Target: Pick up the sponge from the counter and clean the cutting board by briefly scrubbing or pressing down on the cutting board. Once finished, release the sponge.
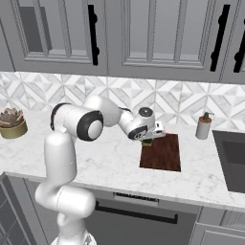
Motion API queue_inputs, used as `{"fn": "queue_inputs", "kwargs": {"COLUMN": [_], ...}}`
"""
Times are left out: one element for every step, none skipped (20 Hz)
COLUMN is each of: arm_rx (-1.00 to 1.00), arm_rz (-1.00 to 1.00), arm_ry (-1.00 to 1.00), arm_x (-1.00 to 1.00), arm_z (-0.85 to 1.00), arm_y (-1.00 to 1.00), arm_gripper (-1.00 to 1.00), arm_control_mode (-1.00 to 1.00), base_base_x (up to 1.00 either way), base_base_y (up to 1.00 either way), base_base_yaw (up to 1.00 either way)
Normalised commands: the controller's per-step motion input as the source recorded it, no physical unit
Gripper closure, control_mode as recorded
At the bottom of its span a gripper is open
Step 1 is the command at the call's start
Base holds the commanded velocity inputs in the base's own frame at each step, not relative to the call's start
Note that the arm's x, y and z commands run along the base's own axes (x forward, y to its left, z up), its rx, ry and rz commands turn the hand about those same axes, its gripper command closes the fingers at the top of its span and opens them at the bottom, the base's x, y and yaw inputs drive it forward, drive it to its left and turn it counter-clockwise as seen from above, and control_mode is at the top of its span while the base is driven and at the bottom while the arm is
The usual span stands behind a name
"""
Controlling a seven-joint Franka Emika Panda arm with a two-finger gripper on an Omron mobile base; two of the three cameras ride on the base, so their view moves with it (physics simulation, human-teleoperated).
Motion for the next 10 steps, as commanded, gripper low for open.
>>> {"fn": "queue_inputs", "kwargs": {"arm_rx": [0.03,0.03,0.03,0.02,0.02,0.01,0.00,0.00,0.00,0.00], "arm_rz": [0.15,0.15,0.15,0.15,0.14,0.14,0.14,0.13,0.12,0.10], "arm_ry": [0.00,0.00,0.00,0.00,0.00,0.00,0.00,0.00,0.00,-0.01], "arm_x": [0.61,0.61,0.63,0.65,0.66,0.63,0.60,0.52,0.43,0.27], "arm_z": [0.00,0.00,0.00,0.00,0.00,0.00,0.00,0.00,0.00,0.00], "arm_y": [0.00,0.00,0.00,0.00,0.00,0.00,0.00,0.00,0.00,0.00], "arm_gripper": [1.00,1.00,1.00,1.00,1.00,1.00,1.00,1.00,1.00,1.00], "arm_control_mode": [-1.00,-1.00,-1.00,-1.00,-1.00,-1.00,-1.00,-1.00,-1.00,-1.00], "base_base_x": [0.00,0.00,0.00,0.00,0.00,0.00,0.00,0.00,0.00,0.00], "base_base_y": [0.00,0.00,0.00,0.00,0.00,0.00,0.00,0.00,0.00,0.00], "base_base_yaw": [0.00,0.00,0.00,0.00,0.00,0.00,0.00,0.00,0.00,0.00]}}
